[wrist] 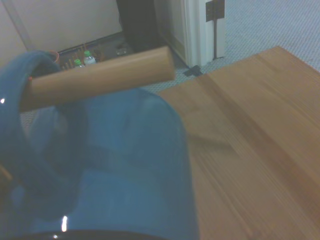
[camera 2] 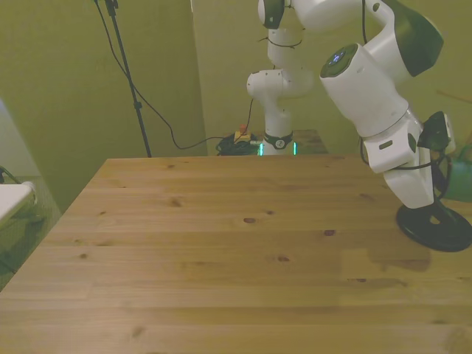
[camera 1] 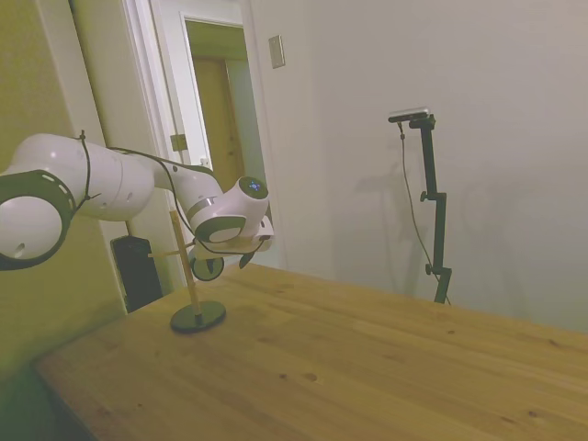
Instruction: Unload the mug
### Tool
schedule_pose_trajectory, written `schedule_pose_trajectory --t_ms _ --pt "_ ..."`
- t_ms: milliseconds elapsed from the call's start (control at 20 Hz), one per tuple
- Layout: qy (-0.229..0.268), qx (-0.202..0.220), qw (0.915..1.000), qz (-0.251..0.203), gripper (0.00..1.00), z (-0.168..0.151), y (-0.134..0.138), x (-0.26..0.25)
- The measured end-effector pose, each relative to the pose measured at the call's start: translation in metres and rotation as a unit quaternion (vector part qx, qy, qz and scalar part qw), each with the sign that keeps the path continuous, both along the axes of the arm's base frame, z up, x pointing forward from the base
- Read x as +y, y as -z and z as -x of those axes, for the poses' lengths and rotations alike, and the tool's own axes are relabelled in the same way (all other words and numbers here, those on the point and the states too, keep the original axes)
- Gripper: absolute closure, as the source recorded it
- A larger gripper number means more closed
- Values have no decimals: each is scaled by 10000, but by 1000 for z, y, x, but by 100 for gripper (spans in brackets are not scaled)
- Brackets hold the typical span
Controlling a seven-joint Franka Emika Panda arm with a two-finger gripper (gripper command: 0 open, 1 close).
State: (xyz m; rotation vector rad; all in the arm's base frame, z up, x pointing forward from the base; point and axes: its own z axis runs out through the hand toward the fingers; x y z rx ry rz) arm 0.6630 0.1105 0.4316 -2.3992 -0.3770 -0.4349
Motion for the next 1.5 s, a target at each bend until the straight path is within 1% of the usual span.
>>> schedule_pose_trajectory --t_ms 100,150,400,600,750,1500 --pt "-24 -29 10000 -27 0 -2 1 -3" --pt "-46 -35 10000 -51 100 -3 1 -4" --pt "-299 -69 9995 -108 100 -12 5 -1" --pt "-468 -195 9986 -133 100 -15 -3 8" --pt "-573 -204 9980 -146 100 -14 -3 13" --pt "-863 -231 9959 -169 100 -10 -4 14"
